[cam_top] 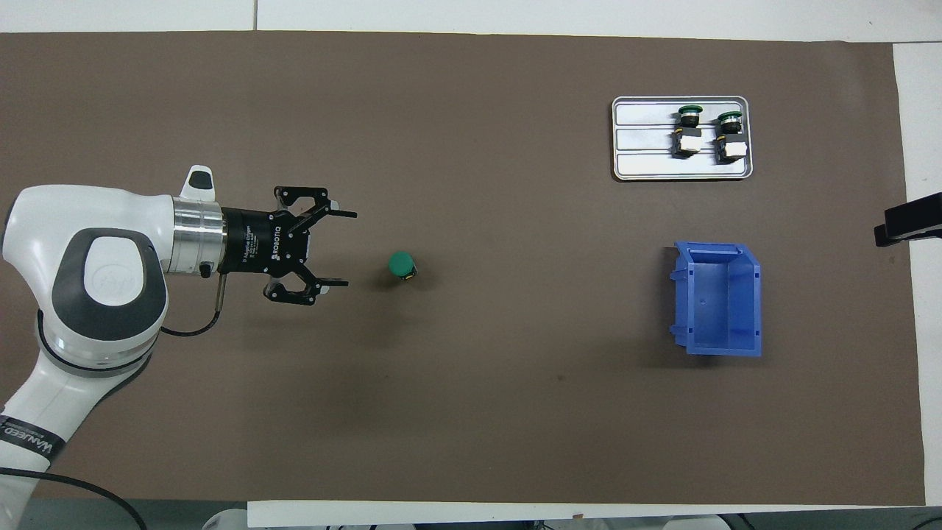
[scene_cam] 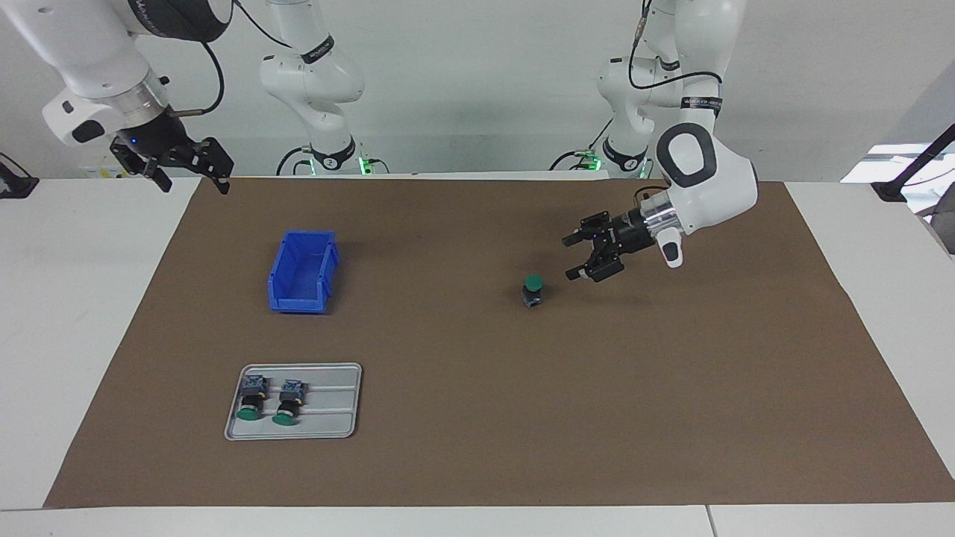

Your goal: Place and press button with both arms

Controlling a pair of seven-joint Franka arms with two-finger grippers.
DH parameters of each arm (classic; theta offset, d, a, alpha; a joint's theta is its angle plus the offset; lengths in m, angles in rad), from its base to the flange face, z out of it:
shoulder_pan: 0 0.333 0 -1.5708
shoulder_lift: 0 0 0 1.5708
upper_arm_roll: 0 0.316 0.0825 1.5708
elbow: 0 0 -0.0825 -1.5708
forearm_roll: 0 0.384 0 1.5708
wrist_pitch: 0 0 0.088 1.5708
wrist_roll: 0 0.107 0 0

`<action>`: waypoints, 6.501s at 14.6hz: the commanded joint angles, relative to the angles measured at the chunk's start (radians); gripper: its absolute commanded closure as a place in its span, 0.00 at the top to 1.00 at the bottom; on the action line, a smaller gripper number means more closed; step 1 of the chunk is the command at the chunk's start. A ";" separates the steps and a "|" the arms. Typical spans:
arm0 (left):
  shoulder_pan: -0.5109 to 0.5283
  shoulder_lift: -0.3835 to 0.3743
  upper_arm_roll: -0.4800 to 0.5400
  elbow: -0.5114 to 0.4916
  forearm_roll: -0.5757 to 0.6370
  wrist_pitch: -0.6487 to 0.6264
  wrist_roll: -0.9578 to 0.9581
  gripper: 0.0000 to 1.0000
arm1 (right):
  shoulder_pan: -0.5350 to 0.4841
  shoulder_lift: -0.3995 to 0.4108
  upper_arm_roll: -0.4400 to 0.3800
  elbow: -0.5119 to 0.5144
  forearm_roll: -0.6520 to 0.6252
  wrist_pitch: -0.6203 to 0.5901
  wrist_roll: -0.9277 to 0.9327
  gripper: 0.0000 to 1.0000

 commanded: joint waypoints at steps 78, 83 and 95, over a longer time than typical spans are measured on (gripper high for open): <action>0.294 -0.038 0.002 0.485 0.881 -0.662 0.729 1.00 | 0.454 0.309 0.252 0.145 0.093 0.268 0.450 0.99; 0.297 -0.041 0.002 0.484 0.931 -0.651 0.746 1.00 | 0.680 0.546 0.252 0.208 -0.059 0.569 0.612 0.99; 0.281 -0.058 -0.003 0.433 0.995 -0.561 0.752 1.00 | 0.685 0.626 0.252 0.004 -0.145 0.845 0.563 0.83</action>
